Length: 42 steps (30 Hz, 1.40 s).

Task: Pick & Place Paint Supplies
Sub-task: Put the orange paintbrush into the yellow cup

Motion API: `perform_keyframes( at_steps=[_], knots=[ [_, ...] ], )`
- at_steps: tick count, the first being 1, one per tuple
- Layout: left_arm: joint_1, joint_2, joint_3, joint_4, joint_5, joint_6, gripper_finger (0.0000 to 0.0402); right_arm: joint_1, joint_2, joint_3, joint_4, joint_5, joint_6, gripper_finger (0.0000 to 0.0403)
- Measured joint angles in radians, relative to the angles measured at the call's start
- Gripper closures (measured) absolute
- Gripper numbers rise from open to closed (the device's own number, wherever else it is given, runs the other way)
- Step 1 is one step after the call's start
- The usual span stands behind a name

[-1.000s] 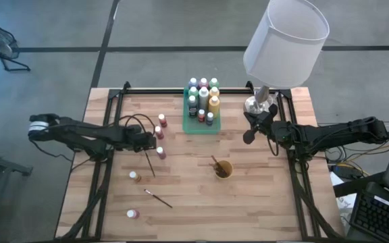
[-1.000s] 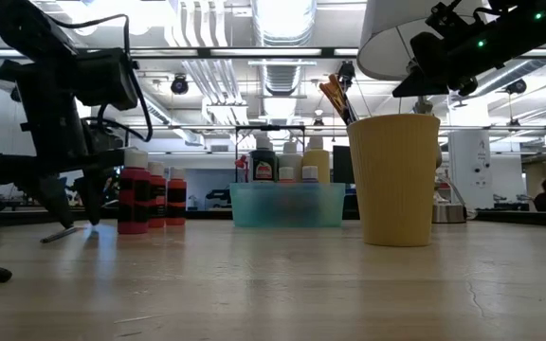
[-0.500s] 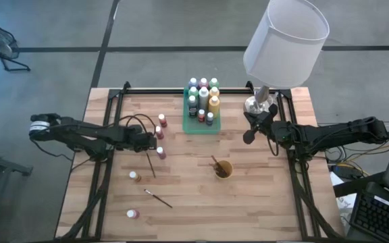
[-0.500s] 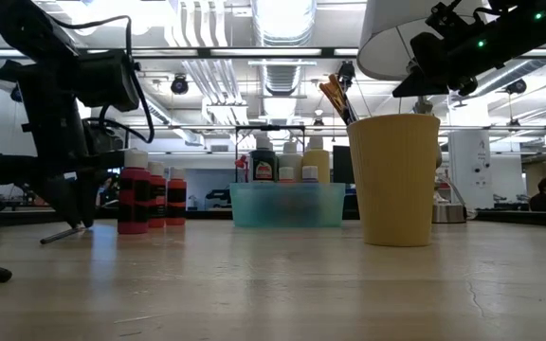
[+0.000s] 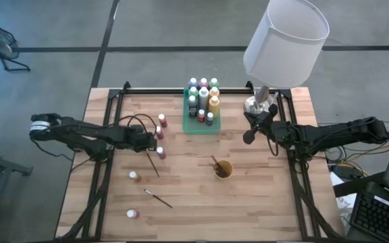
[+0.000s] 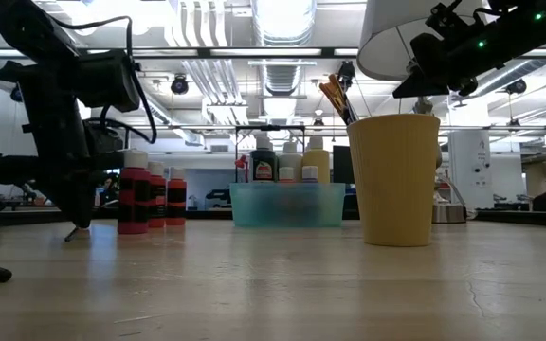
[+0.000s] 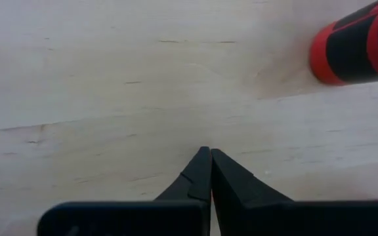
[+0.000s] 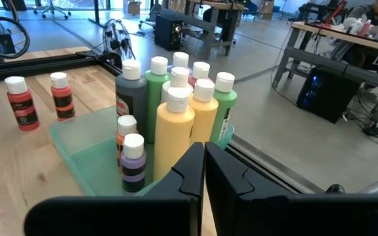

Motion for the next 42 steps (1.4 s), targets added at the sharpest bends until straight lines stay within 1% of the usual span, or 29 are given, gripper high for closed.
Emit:
perform_keyframes(
  at_steps=[7,11,17,24,32,35,42],
  knots=[
    [0.000,-0.064,0.000,-0.013,0.000,0.061,0.0399,0.000,0.000,0.000,0.000,0.000,0.000,0.0394],
    [-0.001,-0.127,-0.002,-0.024,-0.001,0.086,0.0400,0.000,0.000,0.000,0.000,0.000,0.000,0.0394],
    [0.000,-0.221,-0.002,-0.025,-0.028,0.120,0.0400,0.000,0.000,0.000,0.000,0.000,0.000,0.0394],
    [0.000,-0.345,-0.002,-0.026,-0.054,0.169,0.0400,0.000,0.000,0.000,0.000,0.000,0.000,0.0394],
    [0.000,-0.517,0.002,-0.027,-0.118,0.227,0.0401,0.000,0.000,0.000,0.000,0.000,0.000,0.0394],
    [0.000,-0.571,0.019,-0.027,-0.125,0.281,0.0401,0.000,0.000,0.000,0.000,0.000,0.000,0.0394],
    [0.000,-0.662,0.107,-0.023,-0.105,0.488,0.0401,0.000,0.000,0.000,0.000,0.000,0.000,0.0394]
  ],
)
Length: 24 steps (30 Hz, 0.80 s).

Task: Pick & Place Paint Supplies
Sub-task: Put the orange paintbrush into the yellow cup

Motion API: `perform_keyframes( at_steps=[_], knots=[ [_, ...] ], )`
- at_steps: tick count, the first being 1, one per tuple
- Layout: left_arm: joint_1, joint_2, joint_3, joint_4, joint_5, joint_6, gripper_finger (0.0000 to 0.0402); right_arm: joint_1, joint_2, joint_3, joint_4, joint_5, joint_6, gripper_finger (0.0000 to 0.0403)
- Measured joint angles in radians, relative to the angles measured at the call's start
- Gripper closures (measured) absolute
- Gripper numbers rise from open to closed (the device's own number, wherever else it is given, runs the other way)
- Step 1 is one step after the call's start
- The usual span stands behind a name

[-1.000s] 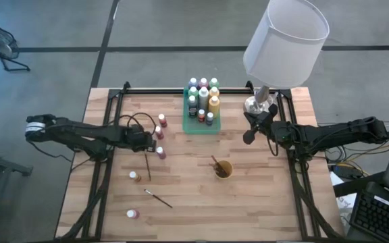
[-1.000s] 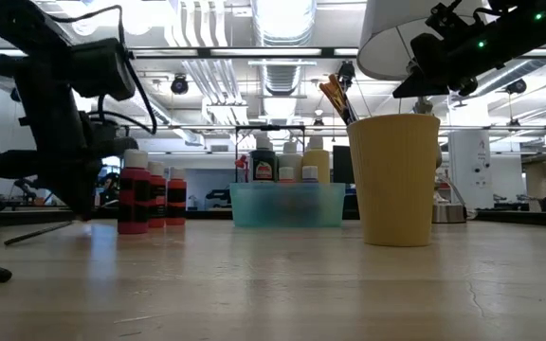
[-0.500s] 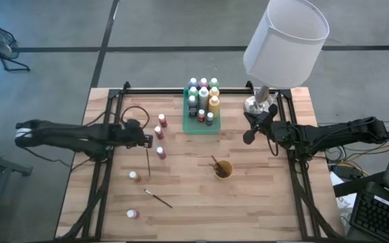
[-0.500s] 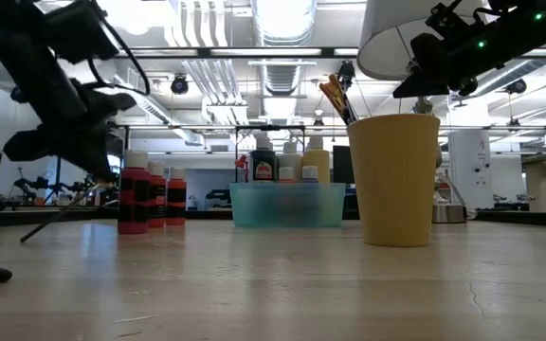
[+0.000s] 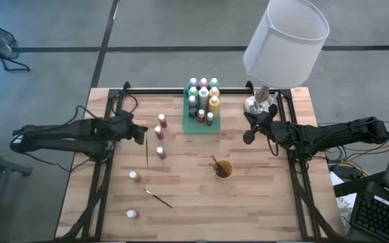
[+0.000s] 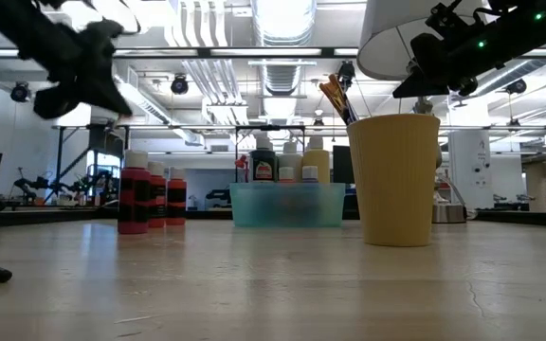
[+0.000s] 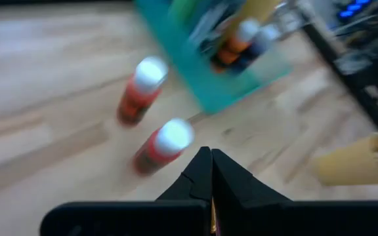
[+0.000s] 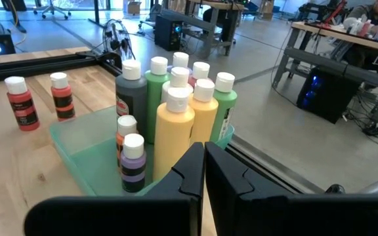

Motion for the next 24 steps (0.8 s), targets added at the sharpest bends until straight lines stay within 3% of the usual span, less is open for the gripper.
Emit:
perform_keyframes(
  at_steps=[7,15,19,24],
  knots=[
    [0.000,-0.020,0.112,0.148,0.081,0.173,0.0401,0.000,0.000,0.000,0.000,0.000,0.002,0.0394],
    [-0.006,0.056,0.119,0.593,0.252,0.424,0.0401,0.000,0.000,0.000,0.029,-0.022,0.033,0.0394],
    [-0.011,0.155,0.119,0.744,0.318,0.554,0.0401,0.000,0.000,0.000,0.104,-0.136,0.024,0.0394],
    [-0.020,0.308,0.123,0.951,0.396,0.677,0.0400,0.000,0.000,0.000,0.206,-0.392,-0.012,0.0394]
  ],
)
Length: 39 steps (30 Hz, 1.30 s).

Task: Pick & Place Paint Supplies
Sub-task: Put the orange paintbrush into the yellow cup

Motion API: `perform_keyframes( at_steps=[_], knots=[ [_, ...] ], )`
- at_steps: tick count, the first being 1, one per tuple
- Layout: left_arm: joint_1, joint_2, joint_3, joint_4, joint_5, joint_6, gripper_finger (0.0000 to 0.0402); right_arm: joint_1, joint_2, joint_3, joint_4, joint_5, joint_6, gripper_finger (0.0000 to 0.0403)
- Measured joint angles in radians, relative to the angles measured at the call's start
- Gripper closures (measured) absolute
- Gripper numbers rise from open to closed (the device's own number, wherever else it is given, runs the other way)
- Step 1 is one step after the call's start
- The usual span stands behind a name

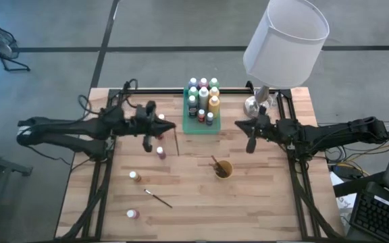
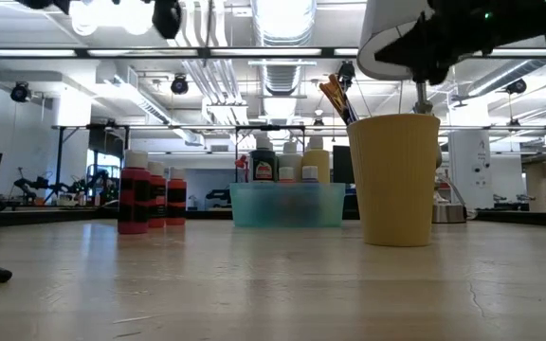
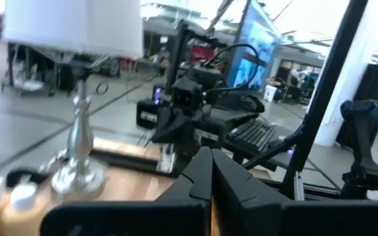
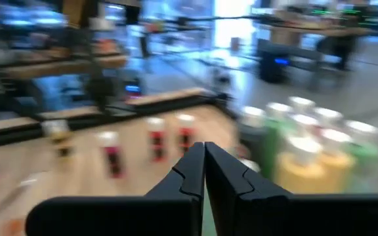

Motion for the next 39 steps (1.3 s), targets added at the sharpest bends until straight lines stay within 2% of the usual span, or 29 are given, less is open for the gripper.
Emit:
perform_keyframes(
  at_steps=[4,11,21,25,28,39],
  knots=[
    [-0.004,0.110,0.031,0.088,0.000,0.081,0.0400,0.000,0.005,0.000,0.045,-0.162,-0.007,0.0394],
    [-0.005,0.272,0.149,0.091,0.007,0.167,0.0401,0.001,0.078,0.000,0.160,-0.295,-0.027,0.0375],
    [-0.011,0.407,0.294,0.051,0.027,0.239,0.0401,0.003,0.181,0.048,0.258,-0.328,-0.036,0.0278],
    [-0.032,0.454,0.322,0.044,0.027,0.303,0.0401,0.003,0.224,0.058,0.313,-0.403,-0.032,0.0250],
    [-0.049,0.475,0.339,0.042,0.028,0.342,0.0401,0.003,0.252,0.063,0.373,-0.456,-0.014,0.0235],
    [-0.111,0.479,0.393,0.008,0.028,0.376,0.0401,0.034,0.360,0.136,0.426,-0.477,-0.068,0.0209]
  ],
)
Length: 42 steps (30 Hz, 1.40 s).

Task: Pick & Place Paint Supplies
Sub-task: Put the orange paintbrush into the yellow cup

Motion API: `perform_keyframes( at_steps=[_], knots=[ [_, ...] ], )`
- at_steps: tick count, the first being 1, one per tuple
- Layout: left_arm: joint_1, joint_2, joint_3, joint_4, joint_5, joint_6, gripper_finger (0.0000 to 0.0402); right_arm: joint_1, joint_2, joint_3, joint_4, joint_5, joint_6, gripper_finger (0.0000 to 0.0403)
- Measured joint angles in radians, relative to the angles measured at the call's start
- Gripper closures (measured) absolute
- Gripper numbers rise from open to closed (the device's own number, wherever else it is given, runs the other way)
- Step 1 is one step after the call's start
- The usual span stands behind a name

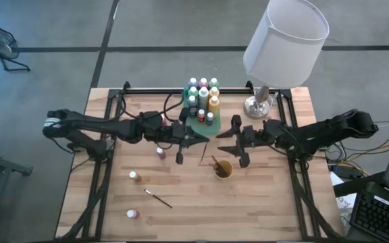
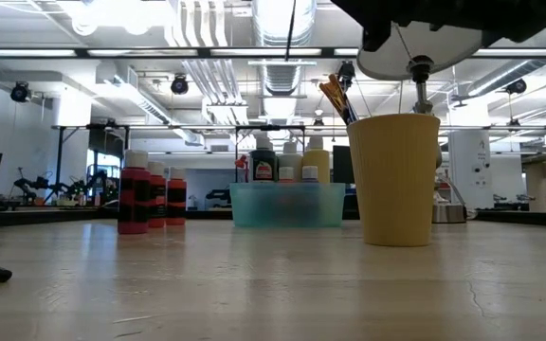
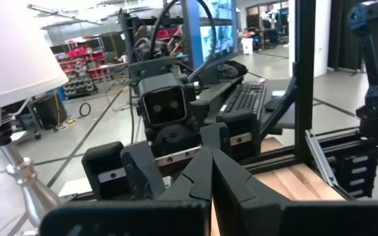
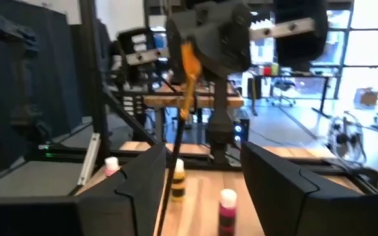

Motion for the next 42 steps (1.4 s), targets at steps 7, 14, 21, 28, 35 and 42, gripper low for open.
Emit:
perform_keyframes(
  at_steps=[7,14,21,28,35,42],
  knots=[
    [-0.015,0.000,0.000,-0.031,-0.002,0.006,0.0401,0.029,0.100,0.054,0.079,-0.004,-0.010,0.0212],
    [-0.018,0.000,0.000,-0.048,-0.006,0.005,0.0401,0.042,0.195,0.126,0.087,-0.004,-0.018,0.0232],
    [-0.019,0.000,0.000,-0.082,-0.008,0.005,0.0401,0.048,0.255,0.175,0.087,-0.005,-0.022,0.0254],
    [-0.024,0.000,-0.001,-0.107,-0.009,0.003,0.0401,0.049,0.249,0.172,0.084,-0.005,-0.029,0.0314],
    [-0.025,0.000,-0.001,-0.106,-0.007,0.003,0.0401,0.049,0.249,0.172,0.075,-0.004,-0.034,0.0386],
    [-0.025,0.000,-0.001,-0.107,-0.007,-0.019,0.0397,0.049,0.249,0.172,0.072,-0.004,-0.033,0.0390]
  ],
)
